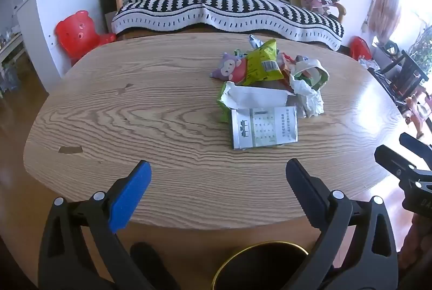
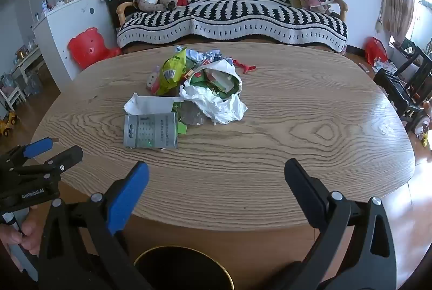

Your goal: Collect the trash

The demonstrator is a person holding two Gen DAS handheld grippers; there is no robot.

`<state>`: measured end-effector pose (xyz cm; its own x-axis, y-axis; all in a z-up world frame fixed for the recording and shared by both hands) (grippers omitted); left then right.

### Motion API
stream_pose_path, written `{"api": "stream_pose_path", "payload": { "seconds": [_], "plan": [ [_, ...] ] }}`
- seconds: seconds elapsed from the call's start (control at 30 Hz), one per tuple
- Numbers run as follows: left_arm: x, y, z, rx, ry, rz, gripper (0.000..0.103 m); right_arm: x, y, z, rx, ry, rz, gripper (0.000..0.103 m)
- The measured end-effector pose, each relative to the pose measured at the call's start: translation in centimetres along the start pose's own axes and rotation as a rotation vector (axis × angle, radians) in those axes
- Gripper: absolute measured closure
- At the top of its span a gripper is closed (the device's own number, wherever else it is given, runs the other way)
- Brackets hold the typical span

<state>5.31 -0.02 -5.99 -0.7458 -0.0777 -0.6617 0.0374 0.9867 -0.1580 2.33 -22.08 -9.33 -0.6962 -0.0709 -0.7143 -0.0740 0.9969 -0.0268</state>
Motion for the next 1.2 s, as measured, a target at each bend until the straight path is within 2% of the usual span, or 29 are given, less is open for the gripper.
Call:
{"api": "stream_pose_path", "payload": {
  "seconds": [0.63, 1.2],
  "plan": [
    [0.1, 0.4, -0.7, -0.004, 0.013, 0.003, 0.006, 0.0, 0.3, -0.1, -0.009, 0.003, -0.002, 0.006],
    [0.5, -0.3, 0.5, -0.01, 0.017, 0.014, 0.006, 0.5, 0.1, 0.4, -0.021, 0.009, -0.004, 0.006]
  ]
}}
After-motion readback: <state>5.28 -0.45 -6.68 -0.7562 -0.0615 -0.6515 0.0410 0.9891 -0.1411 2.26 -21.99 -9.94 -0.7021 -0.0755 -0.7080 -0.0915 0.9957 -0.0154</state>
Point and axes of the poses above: each gripper's, at about its wrist camera, not at the fingertips, and z roughly the way its jaws point, y to its left, x to its underside, the point moved 8 cm from there along z, roughly the way its jaws point, and after that the axes turned 8 degrees about x, right-handed, at the moved point
